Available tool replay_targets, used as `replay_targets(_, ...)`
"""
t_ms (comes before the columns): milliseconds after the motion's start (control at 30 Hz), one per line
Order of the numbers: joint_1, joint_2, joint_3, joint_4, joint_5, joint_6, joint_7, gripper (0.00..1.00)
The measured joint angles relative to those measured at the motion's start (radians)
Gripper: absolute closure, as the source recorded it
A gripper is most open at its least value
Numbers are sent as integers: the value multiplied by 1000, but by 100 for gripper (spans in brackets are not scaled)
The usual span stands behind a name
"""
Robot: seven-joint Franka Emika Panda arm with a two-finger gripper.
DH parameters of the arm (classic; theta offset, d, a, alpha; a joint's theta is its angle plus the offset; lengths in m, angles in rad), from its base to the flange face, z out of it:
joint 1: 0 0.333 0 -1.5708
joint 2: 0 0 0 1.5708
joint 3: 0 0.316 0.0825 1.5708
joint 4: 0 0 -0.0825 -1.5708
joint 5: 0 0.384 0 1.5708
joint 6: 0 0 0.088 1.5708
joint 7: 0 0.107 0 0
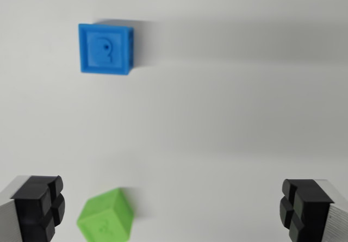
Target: Stack cube
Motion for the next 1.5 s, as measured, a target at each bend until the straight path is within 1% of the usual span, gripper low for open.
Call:
replay_targets(367,17,61,11,7,3,50,14,0)
replay_targets(667,36,130,21,26,6,96,27,0)
replay_targets(967,54,205,32,54,7,139,42,0)
replay_targets(1233,72,284,41,93,7,178,55,0)
replay_targets(1500,75,338,42,95,7,231,56,0)
